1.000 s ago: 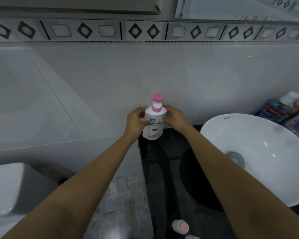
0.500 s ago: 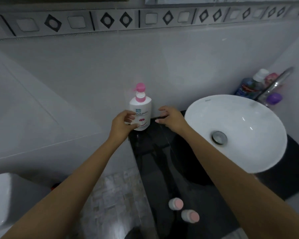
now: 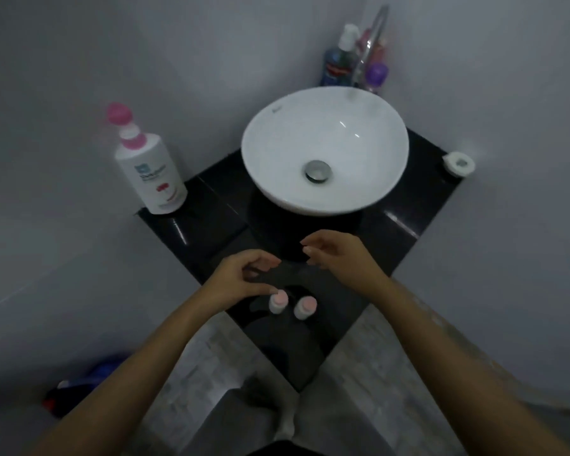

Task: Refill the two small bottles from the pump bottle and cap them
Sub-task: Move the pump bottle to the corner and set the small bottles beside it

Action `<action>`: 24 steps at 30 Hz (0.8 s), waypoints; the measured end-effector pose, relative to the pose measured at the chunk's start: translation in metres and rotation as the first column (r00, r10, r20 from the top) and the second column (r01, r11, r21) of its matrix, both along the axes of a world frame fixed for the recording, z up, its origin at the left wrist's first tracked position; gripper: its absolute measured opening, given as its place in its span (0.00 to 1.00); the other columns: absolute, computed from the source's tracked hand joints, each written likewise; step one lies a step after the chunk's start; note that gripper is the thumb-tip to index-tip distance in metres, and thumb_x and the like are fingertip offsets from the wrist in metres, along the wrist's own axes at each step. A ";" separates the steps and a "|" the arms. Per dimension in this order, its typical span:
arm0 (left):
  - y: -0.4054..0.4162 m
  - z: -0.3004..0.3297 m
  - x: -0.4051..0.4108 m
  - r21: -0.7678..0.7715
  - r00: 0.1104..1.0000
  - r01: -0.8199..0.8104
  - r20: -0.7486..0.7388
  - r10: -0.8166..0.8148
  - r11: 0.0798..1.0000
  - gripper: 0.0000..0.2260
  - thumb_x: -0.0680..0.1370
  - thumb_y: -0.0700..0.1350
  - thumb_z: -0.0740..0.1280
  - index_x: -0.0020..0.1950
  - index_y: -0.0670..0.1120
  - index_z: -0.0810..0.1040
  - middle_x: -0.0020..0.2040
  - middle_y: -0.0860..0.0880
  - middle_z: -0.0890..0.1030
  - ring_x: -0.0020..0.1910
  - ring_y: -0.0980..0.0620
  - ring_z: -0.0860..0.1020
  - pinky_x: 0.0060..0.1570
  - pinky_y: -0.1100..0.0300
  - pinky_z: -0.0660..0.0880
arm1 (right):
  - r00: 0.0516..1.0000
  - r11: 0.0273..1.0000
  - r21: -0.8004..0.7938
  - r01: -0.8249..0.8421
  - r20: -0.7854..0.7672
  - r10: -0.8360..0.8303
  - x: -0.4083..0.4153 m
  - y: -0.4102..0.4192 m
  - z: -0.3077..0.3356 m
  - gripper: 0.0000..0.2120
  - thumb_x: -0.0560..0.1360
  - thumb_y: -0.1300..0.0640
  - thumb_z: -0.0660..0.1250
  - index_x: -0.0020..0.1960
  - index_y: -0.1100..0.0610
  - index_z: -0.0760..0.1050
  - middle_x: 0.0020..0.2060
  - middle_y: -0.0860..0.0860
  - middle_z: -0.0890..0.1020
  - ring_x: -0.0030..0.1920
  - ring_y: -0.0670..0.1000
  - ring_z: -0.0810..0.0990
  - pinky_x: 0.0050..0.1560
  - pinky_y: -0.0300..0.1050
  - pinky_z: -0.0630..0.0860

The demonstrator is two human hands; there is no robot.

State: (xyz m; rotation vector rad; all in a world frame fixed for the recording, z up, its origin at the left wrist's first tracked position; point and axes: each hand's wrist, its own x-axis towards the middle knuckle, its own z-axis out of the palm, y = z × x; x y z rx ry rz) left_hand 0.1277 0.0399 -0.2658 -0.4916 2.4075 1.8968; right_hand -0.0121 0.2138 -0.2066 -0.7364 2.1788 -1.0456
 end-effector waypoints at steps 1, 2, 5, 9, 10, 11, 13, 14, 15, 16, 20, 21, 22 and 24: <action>0.004 -0.004 0.000 -0.018 1.000 0.018 0.010 -0.018 1.000 0.21 0.65 0.41 0.79 0.55 0.50 0.80 0.54 0.50 0.82 0.55 0.56 0.79 0.55 0.64 0.75 | 1.000 1.000 0.014 0.018 -0.002 -0.018 0.003 0.013 -0.006 0.07 0.76 0.60 0.67 0.54 0.56 0.79 0.44 0.51 0.84 0.43 0.50 0.84 0.45 0.37 0.79; 0.008 -0.008 0.001 -0.042 0.999 0.037 0.017 -0.036 0.998 0.21 0.65 0.41 0.78 0.55 0.52 0.80 0.55 0.51 0.81 0.55 0.58 0.78 0.54 0.67 0.74 | 1.000 0.999 0.037 0.031 0.000 -0.031 0.006 0.025 -0.013 0.09 0.76 0.62 0.66 0.55 0.56 0.79 0.46 0.52 0.84 0.45 0.51 0.84 0.48 0.40 0.79; 0.013 -0.017 0.002 -0.099 0.994 0.103 0.038 -0.100 0.990 0.23 0.64 0.38 0.79 0.55 0.55 0.78 0.55 0.51 0.79 0.56 0.58 0.77 0.57 0.66 0.74 | 1.000 0.990 0.141 0.026 0.005 -0.027 0.021 0.048 -0.030 0.17 0.73 0.65 0.69 0.61 0.56 0.76 0.52 0.55 0.83 0.51 0.54 0.82 0.55 0.43 0.77; 0.016 -0.026 0.005 -0.142 0.988 0.142 0.073 -0.133 0.980 0.26 0.61 0.36 0.79 0.57 0.49 0.78 0.56 0.48 0.78 0.56 0.55 0.78 0.60 0.63 0.74 | 0.999 0.972 0.233 -0.037 -0.014 0.042 0.045 0.054 -0.050 0.28 0.69 0.58 0.75 0.66 0.53 0.71 0.58 0.53 0.80 0.55 0.51 0.79 0.58 0.46 0.77; 0.017 -0.027 0.006 -0.155 0.989 0.134 0.075 -0.124 0.979 0.26 0.61 0.36 0.79 0.57 0.48 0.78 0.56 0.48 0.78 0.56 0.54 0.78 0.61 0.63 0.74 | 0.999 0.970 0.240 -0.044 -0.020 0.050 0.049 0.053 -0.054 0.29 0.68 0.57 0.76 0.66 0.52 0.71 0.58 0.52 0.80 0.56 0.50 0.79 0.58 0.47 0.77; 0.018 -0.028 0.006 -0.169 0.990 0.125 0.080 -0.113 0.978 0.26 0.62 0.36 0.79 0.57 0.47 0.79 0.55 0.48 0.79 0.56 0.54 0.78 0.61 0.62 0.74 | 0.998 0.970 0.239 -0.047 -0.029 0.056 0.053 0.052 -0.059 0.29 0.67 0.57 0.77 0.65 0.52 0.72 0.58 0.51 0.79 0.56 0.50 0.78 0.58 0.48 0.77; 0.020 -0.030 0.007 -0.195 0.992 0.109 0.086 -0.093 0.975 0.25 0.62 0.36 0.79 0.57 0.47 0.79 0.55 0.48 0.79 0.55 0.54 0.78 0.60 0.62 0.74 | 0.997 0.970 0.240 -0.043 -0.058 0.059 0.059 0.048 -0.067 0.27 0.66 0.56 0.77 0.63 0.50 0.73 0.58 0.50 0.79 0.55 0.49 0.78 0.56 0.47 0.77; 0.021 -0.031 0.008 -0.204 0.993 0.101 0.084 -0.085 0.974 0.25 0.63 0.36 0.78 0.57 0.47 0.79 0.54 0.48 0.79 0.55 0.54 0.78 0.59 0.62 0.74 | 0.996 0.970 0.241 -0.032 -0.078 0.052 0.061 0.045 -0.071 0.25 0.67 0.56 0.77 0.61 0.50 0.73 0.57 0.50 0.79 0.55 0.49 0.78 0.56 0.47 0.77; 0.022 -0.033 0.008 -0.212 0.994 0.094 0.082 -0.078 0.973 0.24 0.63 0.35 0.78 0.57 0.47 0.79 0.54 0.49 0.79 0.54 0.54 0.78 0.58 0.62 0.74 | 0.995 0.971 0.237 -0.014 -0.096 0.037 0.063 0.043 -0.073 0.23 0.67 0.56 0.76 0.60 0.51 0.74 0.56 0.50 0.80 0.54 0.49 0.78 0.55 0.47 0.77; 0.023 -0.034 0.009 -0.224 0.994 0.089 0.079 -0.073 0.971 0.23 0.63 0.35 0.78 0.56 0.47 0.79 0.53 0.49 0.79 0.53 0.54 0.79 0.57 0.63 0.75 | 0.994 0.973 0.232 0.008 -0.108 0.018 0.064 0.042 -0.075 0.20 0.68 0.56 0.75 0.59 0.51 0.75 0.55 0.50 0.80 0.53 0.49 0.79 0.54 0.47 0.77; 0.029 -0.041 0.011 -0.269 0.999 0.035 0.041 -0.025 0.963 0.18 0.65 0.37 0.77 0.52 0.48 0.80 0.47 0.53 0.79 0.48 0.56 0.79 0.54 0.62 0.76 | 0.992 0.973 0.227 0.039 -0.126 -0.010 0.063 0.038 -0.078 0.16 0.70 0.56 0.73 0.57 0.53 0.76 0.54 0.50 0.81 0.51 0.48 0.79 0.53 0.44 0.77; 0.031 -0.043 0.012 -0.274 0.999 0.020 0.031 -0.012 0.962 0.17 0.66 0.38 0.77 0.52 0.48 0.80 0.46 0.53 0.78 0.47 0.57 0.79 0.53 0.62 0.77 | 0.992 0.974 0.225 0.038 -0.129 -0.009 0.062 0.038 -0.079 0.16 0.70 0.57 0.73 0.57 0.54 0.76 0.54 0.51 0.81 0.51 0.48 0.79 0.52 0.42 0.76; 0.032 -0.045 0.013 -0.281 1.000 0.011 0.021 -0.005 0.960 0.16 0.66 0.39 0.76 0.52 0.48 0.80 0.46 0.53 0.79 0.47 0.58 0.79 0.53 0.62 0.77 | 0.991 0.974 0.222 0.036 -0.131 -0.007 0.062 0.037 -0.079 0.16 0.70 0.57 0.73 0.57 0.55 0.77 0.53 0.51 0.81 0.50 0.48 0.79 0.51 0.40 0.75; 0.034 -0.049 0.014 -0.295 1.000 -0.002 0.010 0.005 0.956 0.14 0.68 0.41 0.76 0.52 0.48 0.80 0.48 0.52 0.79 0.48 0.59 0.78 0.52 0.64 0.77 | 0.990 0.976 0.217 0.025 -0.138 0.005 0.059 0.036 -0.080 0.16 0.70 0.56 0.73 0.57 0.54 0.77 0.53 0.50 0.81 0.49 0.45 0.77 0.47 0.34 0.72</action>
